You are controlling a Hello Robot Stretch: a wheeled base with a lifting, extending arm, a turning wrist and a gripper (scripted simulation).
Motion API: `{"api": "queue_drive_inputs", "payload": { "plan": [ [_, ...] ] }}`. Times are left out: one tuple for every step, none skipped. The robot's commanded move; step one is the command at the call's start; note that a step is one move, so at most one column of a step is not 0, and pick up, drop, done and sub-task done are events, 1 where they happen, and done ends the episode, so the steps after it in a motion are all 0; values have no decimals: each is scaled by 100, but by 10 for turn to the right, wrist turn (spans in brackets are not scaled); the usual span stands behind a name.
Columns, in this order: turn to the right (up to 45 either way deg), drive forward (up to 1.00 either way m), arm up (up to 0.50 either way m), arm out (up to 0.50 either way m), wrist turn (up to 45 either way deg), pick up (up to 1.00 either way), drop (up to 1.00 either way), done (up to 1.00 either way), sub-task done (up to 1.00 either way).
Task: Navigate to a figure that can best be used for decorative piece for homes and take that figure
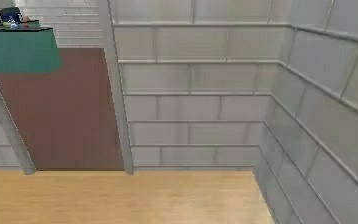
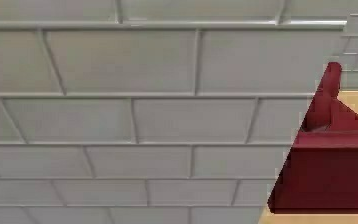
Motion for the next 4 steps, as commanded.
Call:
{"api": "queue_drive_inputs", "payload": {
  "plan": [
    [-450,0,0,0,0,0,0,0,0],
    [-450,0,0,0,0,0,0,0,0],
    [-450,0,0,0,0,0,0,0,0],
    [-270,0,0,0,0,0,0,0,0]
  ]
}}
